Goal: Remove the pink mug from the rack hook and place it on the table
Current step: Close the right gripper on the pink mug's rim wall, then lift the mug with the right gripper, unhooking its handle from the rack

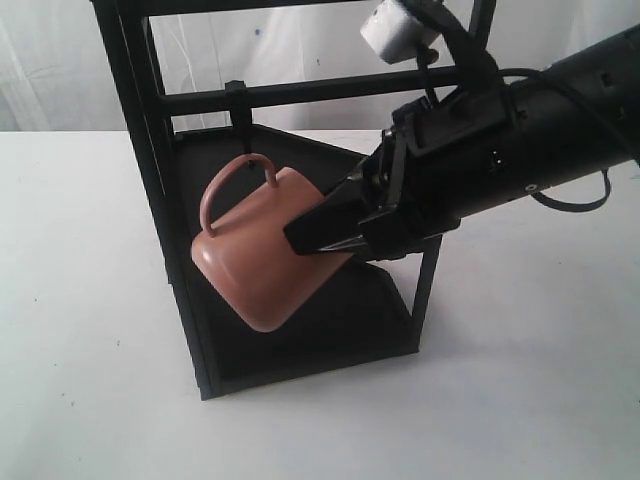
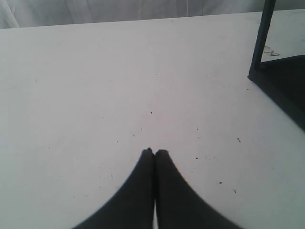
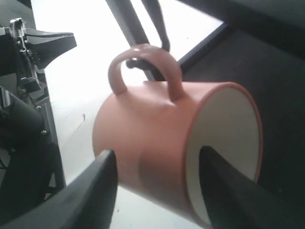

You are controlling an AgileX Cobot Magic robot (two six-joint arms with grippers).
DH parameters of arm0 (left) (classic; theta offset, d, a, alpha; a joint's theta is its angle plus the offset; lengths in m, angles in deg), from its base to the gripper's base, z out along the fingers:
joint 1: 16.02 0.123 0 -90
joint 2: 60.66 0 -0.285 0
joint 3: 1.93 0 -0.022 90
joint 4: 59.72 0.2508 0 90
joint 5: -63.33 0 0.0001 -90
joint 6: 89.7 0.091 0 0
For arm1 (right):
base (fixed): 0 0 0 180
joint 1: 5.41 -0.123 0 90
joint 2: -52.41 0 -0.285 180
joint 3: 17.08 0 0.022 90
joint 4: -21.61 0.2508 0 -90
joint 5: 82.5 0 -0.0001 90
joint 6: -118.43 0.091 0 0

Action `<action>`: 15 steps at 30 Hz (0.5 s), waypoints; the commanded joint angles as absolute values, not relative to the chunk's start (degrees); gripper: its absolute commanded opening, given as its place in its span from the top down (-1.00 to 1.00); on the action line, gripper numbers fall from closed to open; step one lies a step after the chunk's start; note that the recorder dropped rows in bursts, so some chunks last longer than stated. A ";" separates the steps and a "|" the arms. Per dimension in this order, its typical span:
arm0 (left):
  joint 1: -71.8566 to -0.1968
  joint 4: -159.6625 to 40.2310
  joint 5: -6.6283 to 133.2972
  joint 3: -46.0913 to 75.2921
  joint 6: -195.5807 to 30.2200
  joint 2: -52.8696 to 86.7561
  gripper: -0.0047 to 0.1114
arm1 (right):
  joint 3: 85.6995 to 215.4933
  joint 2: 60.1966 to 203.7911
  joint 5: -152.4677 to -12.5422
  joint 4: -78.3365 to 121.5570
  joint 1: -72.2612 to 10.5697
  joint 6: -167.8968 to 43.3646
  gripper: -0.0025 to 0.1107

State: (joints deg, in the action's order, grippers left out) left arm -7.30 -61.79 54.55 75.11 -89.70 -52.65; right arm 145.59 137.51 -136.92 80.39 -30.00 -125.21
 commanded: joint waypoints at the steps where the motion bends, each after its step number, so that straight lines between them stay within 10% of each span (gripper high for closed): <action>1: -7.64 -62.33 54.72 75.29 -89.70 -52.87 0.92 | 145.41 137.53 -139.77 81.72 -30.78 -126.30 0.09; 15: -7.64 -62.33 54.72 75.29 -89.70 -52.87 0.92 | 145.41 137.53 -139.96 81.29 -33.46 -128.89 0.25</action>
